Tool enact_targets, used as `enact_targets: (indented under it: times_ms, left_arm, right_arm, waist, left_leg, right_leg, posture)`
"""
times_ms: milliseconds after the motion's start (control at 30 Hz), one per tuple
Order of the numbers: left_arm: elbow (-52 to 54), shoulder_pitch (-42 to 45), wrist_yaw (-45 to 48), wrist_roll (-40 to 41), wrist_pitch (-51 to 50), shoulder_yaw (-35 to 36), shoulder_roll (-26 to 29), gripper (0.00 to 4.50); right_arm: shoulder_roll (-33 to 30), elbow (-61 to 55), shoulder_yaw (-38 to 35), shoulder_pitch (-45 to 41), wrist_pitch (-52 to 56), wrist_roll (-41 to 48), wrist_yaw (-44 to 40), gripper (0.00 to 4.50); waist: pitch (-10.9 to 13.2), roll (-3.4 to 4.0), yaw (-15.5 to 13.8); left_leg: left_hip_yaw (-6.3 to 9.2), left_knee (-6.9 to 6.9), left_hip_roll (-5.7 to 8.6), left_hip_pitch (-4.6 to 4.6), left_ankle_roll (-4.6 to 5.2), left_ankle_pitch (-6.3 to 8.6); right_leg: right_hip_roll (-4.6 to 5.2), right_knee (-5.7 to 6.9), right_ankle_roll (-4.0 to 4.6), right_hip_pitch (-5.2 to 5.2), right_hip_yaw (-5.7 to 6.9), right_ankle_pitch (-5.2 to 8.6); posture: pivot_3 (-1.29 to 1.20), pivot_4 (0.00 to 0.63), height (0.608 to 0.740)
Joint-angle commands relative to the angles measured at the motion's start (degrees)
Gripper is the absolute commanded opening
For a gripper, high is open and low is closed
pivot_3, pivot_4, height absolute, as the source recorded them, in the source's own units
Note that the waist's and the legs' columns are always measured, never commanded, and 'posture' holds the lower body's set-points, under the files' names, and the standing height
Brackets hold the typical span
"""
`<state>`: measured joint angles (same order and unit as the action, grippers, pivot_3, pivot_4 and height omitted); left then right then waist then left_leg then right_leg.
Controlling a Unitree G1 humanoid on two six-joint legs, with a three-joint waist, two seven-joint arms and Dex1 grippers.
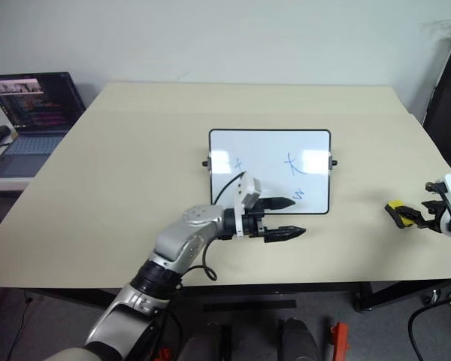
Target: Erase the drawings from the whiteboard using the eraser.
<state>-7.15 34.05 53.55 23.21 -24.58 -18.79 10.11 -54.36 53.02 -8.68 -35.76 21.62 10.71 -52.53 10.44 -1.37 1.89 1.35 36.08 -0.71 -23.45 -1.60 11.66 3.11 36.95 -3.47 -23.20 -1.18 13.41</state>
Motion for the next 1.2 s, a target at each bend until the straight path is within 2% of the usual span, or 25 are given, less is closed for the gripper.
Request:
enact_targets:
  times_ms: [33, 100, 133, 467, 667, 833, 1200]
  left_arm:
    - [2.2, 0.2, 0.7, -0.8, 0.6, 0.3, 0.2, 4.5]
    - [2.4, 0.0, 0.7, -1.0, 0.6, 0.4, 0.2, 4.5]
    - [2.4, 0.0, 0.7, -1.1, 0.6, 0.5, 0.2, 4.5]
    - [2.8, -0.6, 0.6, -2.1, 0.6, 0.4, 0.4, 4.5]
    - [3.4, -1.1, 0.3, -2.5, 0.3, 0.1, 0.7, 4.5]
    - [3.7, -1.5, 0.6, -3.0, 0.2, -0.4, 0.9, 4.5]
    - [3.6, -1.9, 0.7, -3.5, 0.1, -0.2, 0.7, 4.5]
  right_arm:
    - [-0.1, 0.3, 0.1, -1.4, -1.7, -0.8, -1.5, 4.46]
    - [0.1, 1.0, 0.0, -1.7, -1.9, -1.1, -1.4, 4.46]
    - [0.2, 1.1, 0.0, -1.7, -1.9, -1.1, -1.4, 4.3]
    - [1.0, 1.2, 0.1, -0.8, -2.6, -1.6, -1.1, 4.3]
    - [1.6, -4.1, -0.7, 1.1, -4.6, -1.9, 0.8, 4.3]
    - [2.6, -6.0, -1.7, 3.6, -1.8, -1.0, 1.3, 4.3]
    - [3.6, -5.8, -3.1, 3.2, -2.2, -0.3, 2.5, 4.3]
  waist:
    - [0.0, 0.0, 0.0]
    - [0.0, 0.0, 0.0]
    - [0.0, 0.0, 0.0]
    - [0.0, 0.0, 0.0]
    - [0.0, 0.01, 0.0]
    - [0.0, 0.01, -0.1]
    - [0.0, 0.02, -0.1]
  left_leg:
    - [0.0, 0.0, 0.0, 0.0, 0.0, 0.0]
    - [-0.01, 0.01, 0.0, 0.0, 0.0, 0.0]
    - [-0.01, 0.02, 0.0, 0.0, 0.0, 0.0]
    - [0.0, 0.01, 0.0, 0.0, 0.0, 0.0]
    - [0.0, 0.01, 0.0, 0.0, 0.0, 0.0]
    - [0.02, 0.02, 0.0, 0.0, 0.0, 0.0]
    - [0.0, 0.02, 0.01, 0.01, 0.0, 0.0]
  right_leg:
    - [0.0, 0.01, 0.0, 0.0, 0.0, 0.0]
    - [0.0, 0.01, -0.01, 0.0, -0.01, -0.01]
    - [0.01, 0.01, -0.02, 0.0, -0.01, -0.01]
    - [0.01, 0.01, -0.01, 0.0, -0.01, -0.01]
    - [0.01, 0.01, -0.02, 0.0, -0.01, -0.01]
    - [0.01, 0.02, -0.02, 0.01, 0.01, -0.01]
    - [0.01, 0.02, -0.02, 0.02, -0.01, -0.02]
  posture:
    - [0.0, 0.15, 0.74]
    - [0.0, 0.15, 0.74]
    - [0.0, 0.15, 0.74]
    - [0.0, 0.15, 0.74]
    - [0.0, 0.15, 0.74]
    - [0.0, 0.15, 0.74]
    - [0.0, 0.15, 0.74]
